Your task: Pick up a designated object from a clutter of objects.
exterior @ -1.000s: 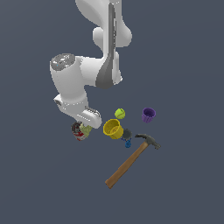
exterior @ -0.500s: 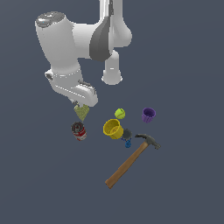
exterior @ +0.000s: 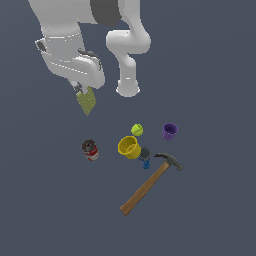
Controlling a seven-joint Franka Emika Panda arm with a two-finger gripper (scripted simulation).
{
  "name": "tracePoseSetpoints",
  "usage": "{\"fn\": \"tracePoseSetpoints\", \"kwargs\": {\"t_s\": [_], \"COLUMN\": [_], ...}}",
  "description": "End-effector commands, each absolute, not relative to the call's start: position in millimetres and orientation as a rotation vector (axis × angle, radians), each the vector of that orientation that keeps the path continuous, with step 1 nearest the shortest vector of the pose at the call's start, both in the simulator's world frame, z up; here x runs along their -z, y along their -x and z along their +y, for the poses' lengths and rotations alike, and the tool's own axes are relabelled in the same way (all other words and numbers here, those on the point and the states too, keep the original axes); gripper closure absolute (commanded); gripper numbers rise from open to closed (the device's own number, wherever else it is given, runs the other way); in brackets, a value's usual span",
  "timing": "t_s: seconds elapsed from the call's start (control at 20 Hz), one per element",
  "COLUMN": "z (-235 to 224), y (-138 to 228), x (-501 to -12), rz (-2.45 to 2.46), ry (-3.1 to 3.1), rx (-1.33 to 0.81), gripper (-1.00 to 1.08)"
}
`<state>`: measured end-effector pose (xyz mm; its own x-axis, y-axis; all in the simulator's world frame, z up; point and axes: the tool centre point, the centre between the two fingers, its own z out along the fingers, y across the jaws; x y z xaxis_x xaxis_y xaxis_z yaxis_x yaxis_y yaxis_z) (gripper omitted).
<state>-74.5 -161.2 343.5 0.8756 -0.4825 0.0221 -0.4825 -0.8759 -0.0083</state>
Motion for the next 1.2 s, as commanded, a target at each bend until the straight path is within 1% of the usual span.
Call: {"fn": "tracePoseSetpoints", "kwargs": {"t_s": [0.0,0.3,0.6,0.9,1.15], "z": [-164.3,-171.0,-175.7,-178.2,-178.2], "y": [85.8,106.6,119.1,124.4,124.4], "x": [-367.0,-414.5,-446.4,-462.3,-462.9], "rz": [0.782,0.783,0.782,0.782,0.781], "ry": [3.041,3.041,3.042,3.043,3.043], "rx": [0.03,0.015,0.005,0.001,0.0], "gripper": [1.08,1.08,1.08,1.08,1.08]}}
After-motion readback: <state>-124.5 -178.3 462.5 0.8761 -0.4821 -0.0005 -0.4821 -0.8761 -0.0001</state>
